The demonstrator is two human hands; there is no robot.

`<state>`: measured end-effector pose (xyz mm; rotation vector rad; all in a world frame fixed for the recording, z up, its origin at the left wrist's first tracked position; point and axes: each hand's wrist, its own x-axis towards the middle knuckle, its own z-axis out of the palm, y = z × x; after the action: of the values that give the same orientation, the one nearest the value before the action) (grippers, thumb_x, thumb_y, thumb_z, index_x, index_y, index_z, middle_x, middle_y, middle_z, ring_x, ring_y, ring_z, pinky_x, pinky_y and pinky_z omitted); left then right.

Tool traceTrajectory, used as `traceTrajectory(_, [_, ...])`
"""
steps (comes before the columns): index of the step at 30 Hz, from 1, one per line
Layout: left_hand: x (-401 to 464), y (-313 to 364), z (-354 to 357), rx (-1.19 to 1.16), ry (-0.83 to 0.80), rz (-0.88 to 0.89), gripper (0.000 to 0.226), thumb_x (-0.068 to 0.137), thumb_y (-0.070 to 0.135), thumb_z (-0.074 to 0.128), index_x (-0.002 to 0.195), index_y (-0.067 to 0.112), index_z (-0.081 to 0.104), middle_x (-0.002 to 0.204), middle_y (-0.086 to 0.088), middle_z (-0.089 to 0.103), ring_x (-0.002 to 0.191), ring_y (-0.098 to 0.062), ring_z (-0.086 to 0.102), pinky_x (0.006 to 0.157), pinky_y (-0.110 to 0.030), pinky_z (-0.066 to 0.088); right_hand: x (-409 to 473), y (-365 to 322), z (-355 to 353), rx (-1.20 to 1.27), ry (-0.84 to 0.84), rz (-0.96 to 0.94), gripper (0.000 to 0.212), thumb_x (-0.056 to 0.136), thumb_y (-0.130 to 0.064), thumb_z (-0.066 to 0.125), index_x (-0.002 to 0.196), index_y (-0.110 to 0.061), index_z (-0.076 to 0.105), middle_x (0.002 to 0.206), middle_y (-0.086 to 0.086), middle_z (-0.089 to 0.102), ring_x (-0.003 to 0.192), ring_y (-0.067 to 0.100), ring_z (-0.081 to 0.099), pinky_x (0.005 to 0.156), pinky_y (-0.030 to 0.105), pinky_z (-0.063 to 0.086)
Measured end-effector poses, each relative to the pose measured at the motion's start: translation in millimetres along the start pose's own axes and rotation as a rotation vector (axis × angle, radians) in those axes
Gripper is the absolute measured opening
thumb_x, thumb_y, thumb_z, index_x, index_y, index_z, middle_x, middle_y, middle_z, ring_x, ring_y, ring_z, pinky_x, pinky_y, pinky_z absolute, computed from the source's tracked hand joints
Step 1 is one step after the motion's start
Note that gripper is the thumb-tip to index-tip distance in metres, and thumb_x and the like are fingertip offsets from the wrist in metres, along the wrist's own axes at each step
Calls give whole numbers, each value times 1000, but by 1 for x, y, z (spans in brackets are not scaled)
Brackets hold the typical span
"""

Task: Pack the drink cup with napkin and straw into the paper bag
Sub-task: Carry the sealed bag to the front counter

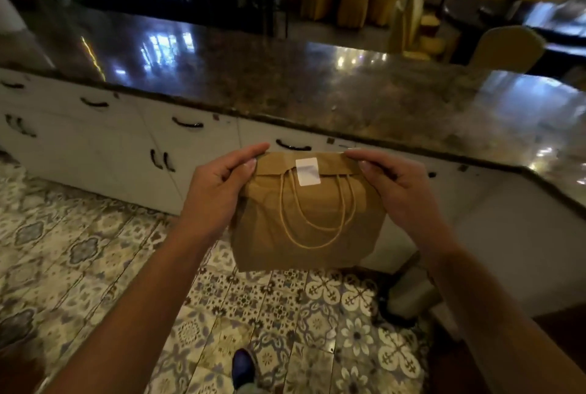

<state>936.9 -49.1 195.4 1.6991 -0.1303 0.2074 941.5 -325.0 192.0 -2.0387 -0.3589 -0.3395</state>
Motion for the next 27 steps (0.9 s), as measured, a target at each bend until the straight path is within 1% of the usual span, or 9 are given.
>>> traceTrajectory(6, [121,-19,19,-17,-160,43,39,103,11,53,117,43,71,111,27,73,110,3,67,93,-15,53,78,28,-6,2,119,46,33,101,0,56,120,-23,69,112,-14,71,100,-8,68,82,10,52])
traceTrajectory(8, [160,-19,25,3,-214,74,41,103,13,54,114,48,71,114,28,73,113,3,66,96,-16,52,103,37,-9,-29,178,50,31,101,-2,57,120,-21,71,113,-10,73,102,-2,69,84,14,54])
traceTrajectory(11, [216,-14,35,9,-297,135,42,103,11,53,114,49,69,111,33,71,111,8,64,92,-10,49,141,48,-17,-65,253,82,31,101,-5,58,120,-24,74,114,-6,75,106,7,70,88,19,55])
traceTrajectory(14, [264,-8,50,7,-350,184,37,104,12,53,120,41,68,118,25,69,110,8,63,89,-8,48,173,54,-28,-73,293,96,29,102,-6,58,121,-20,74,113,-8,75,104,5,69,86,17,53])
traceTrajectory(17, [307,-6,70,12,-402,222,34,104,14,52,123,38,66,119,24,66,106,11,62,85,-4,46,203,67,-43,-61,334,95,29,103,-8,57,119,-26,74,110,-10,75,99,4,69,82,15,52])
traceTrajectory(20, [349,-8,98,32,-431,249,35,104,16,53,124,42,66,115,31,64,106,15,60,85,-5,48,234,89,-64,-35,351,97,29,103,-9,57,120,-26,74,111,-4,76,102,11,71,86,26,57])
traceTrajectory(22, [379,-11,120,35,-435,263,36,104,19,53,125,45,65,119,27,65,109,11,61,89,-11,51,258,109,-80,22,360,88,32,103,-8,57,118,-29,75,113,-1,77,106,18,73,89,35,60])
traceTrajectory(24, [412,-13,145,30,-433,283,36,104,19,52,128,44,63,122,22,64,110,9,61,91,-16,53,285,131,-97,37,370,70,33,103,-6,56,118,-29,74,115,-1,77,109,18,73,91,36,60])
traceTrajectory(27, [459,-18,186,53,-424,311,35,105,17,51,130,40,61,124,23,60,109,14,59,89,-12,52,326,172,-124,31,369,56,31,103,-7,55,121,-24,74,119,1,75,113,18,71,95,37,58])
